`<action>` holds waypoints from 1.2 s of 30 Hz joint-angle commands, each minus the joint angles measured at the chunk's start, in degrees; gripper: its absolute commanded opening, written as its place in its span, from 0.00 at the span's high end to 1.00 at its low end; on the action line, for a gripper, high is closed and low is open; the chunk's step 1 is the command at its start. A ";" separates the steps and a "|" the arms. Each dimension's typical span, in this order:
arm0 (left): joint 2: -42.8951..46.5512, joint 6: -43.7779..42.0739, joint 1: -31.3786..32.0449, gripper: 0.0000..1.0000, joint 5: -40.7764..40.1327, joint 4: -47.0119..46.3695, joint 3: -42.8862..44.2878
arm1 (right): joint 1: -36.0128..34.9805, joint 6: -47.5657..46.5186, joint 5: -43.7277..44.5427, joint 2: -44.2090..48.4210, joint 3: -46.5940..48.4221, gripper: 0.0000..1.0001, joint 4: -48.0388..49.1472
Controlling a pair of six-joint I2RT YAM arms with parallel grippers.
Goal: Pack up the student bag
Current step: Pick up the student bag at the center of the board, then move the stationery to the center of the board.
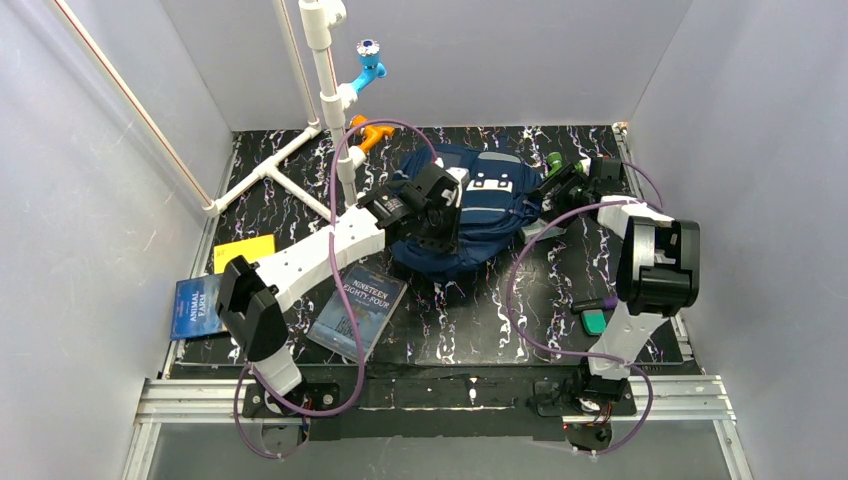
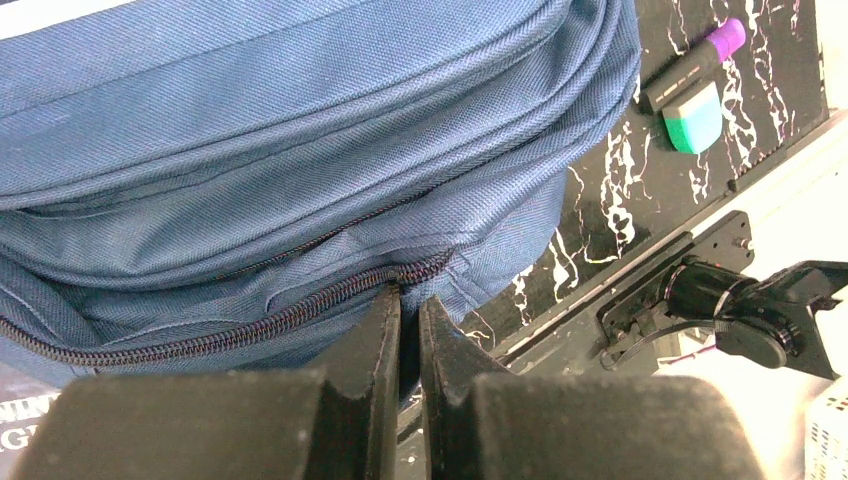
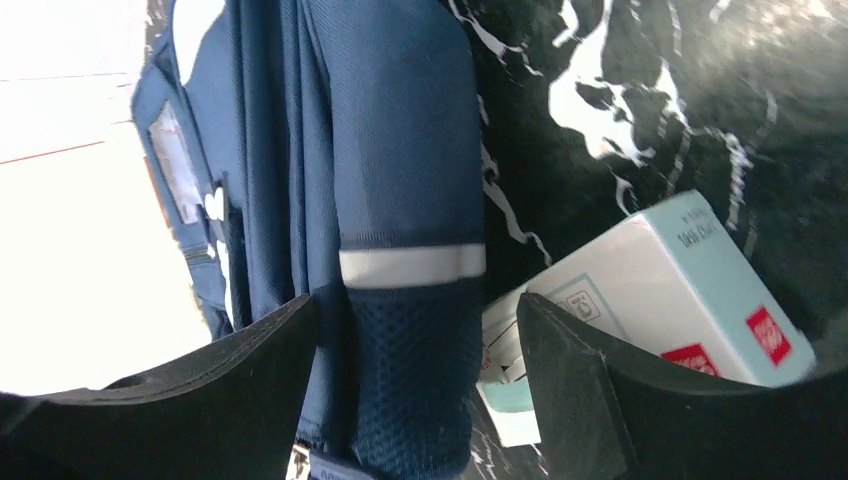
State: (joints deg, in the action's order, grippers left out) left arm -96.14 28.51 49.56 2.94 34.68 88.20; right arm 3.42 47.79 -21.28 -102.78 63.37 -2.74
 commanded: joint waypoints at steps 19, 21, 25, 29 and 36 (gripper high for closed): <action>-1.21 -0.40 -4.18 1.00 4.82 -1.36 3.47 | 0.14 -13.04 5.35 4.32 -3.95 0.17 -18.15; -0.74 -0.32 -4.13 1.00 4.77 -1.87 2.65 | 1.64 -14.85 5.53 7.07 -7.75 0.17 -21.27; -0.37 0.31 -4.14 1.00 6.53 -2.73 1.59 | 2.99 -18.45 9.08 16.07 -13.34 0.17 -25.72; -0.16 3.35 -4.12 1.00 9.04 -5.89 -0.62 | 2.48 -22.44 14.65 23.76 -9.15 0.17 -33.33; 0.73 12.03 -4.12 1.00 12.66 -17.24 -7.27 | -3.26 -18.12 6.17 32.12 -6.13 0.11 -35.11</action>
State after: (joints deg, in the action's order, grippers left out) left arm -99.00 33.74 45.91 12.73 26.55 83.20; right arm 3.60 28.60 -11.07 -73.30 53.45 -34.85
